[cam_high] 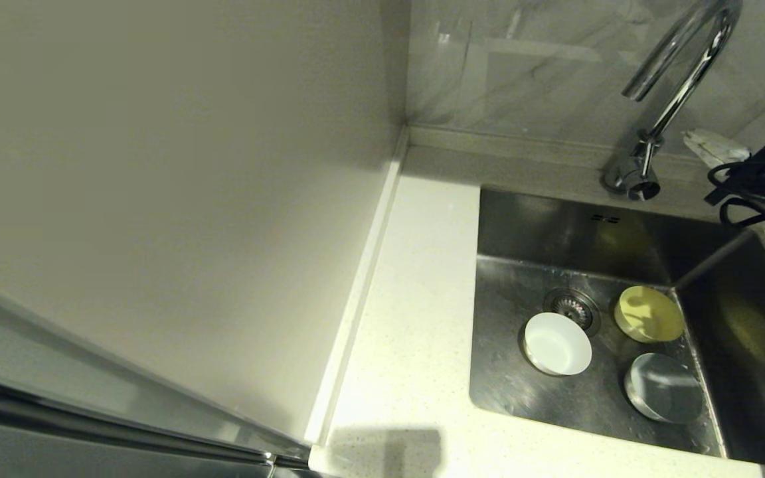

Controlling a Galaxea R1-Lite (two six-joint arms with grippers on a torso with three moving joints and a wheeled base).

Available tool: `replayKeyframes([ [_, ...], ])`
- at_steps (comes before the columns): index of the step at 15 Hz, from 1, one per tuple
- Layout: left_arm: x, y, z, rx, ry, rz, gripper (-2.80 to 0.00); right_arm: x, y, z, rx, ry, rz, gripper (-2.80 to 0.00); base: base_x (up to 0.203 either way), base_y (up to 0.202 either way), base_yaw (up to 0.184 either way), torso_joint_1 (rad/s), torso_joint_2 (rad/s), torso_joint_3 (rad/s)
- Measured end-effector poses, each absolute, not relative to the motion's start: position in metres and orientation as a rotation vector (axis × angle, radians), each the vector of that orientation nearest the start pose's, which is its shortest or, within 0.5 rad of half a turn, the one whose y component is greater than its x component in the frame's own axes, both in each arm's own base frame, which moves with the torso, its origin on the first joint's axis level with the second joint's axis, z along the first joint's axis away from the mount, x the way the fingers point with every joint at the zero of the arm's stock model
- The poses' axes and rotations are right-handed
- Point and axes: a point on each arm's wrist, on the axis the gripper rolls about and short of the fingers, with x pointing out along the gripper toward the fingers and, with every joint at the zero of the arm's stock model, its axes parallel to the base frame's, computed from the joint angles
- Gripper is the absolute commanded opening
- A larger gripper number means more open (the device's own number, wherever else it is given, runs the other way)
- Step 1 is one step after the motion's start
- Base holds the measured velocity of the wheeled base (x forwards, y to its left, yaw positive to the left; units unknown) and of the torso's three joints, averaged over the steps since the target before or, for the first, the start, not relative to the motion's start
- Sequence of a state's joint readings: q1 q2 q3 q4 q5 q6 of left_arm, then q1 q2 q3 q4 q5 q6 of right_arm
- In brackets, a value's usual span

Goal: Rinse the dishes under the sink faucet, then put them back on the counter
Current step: Turn on the faucet

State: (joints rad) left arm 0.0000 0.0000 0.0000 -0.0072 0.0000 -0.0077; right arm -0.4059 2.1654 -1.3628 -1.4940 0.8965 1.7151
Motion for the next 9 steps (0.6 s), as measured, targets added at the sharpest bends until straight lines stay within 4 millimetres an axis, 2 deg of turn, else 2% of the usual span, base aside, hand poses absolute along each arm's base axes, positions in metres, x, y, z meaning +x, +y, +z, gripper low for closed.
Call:
replayKeyframes([
  [4, -0.023, 0.0, 0.076, -0.007, -0.007, 0.0, -2.8, 0.397, -0.151, 0.229, 1.242, -0.028, 0.756, -2.8, 0.0, 0.0, 0.0, 0.0, 0.0, 0.0],
  [7, -0.023, 0.0, 0.076, -0.007, -0.007, 0.0, -2.8, 0.401, -0.154, 0.24, 1.265, -0.059, 0.781, -2.8, 0.0, 0.0, 0.0, 0.0, 0.0, 0.0],
  [9, -0.023, 0.0, 0.076, -0.007, -0.007, 0.0, -2.8, 0.406, -0.157, 0.235, 1.271, -0.052, 0.781, -2.8, 0.0, 0.0, 0.0, 0.0, 0.0, 0.0],
])
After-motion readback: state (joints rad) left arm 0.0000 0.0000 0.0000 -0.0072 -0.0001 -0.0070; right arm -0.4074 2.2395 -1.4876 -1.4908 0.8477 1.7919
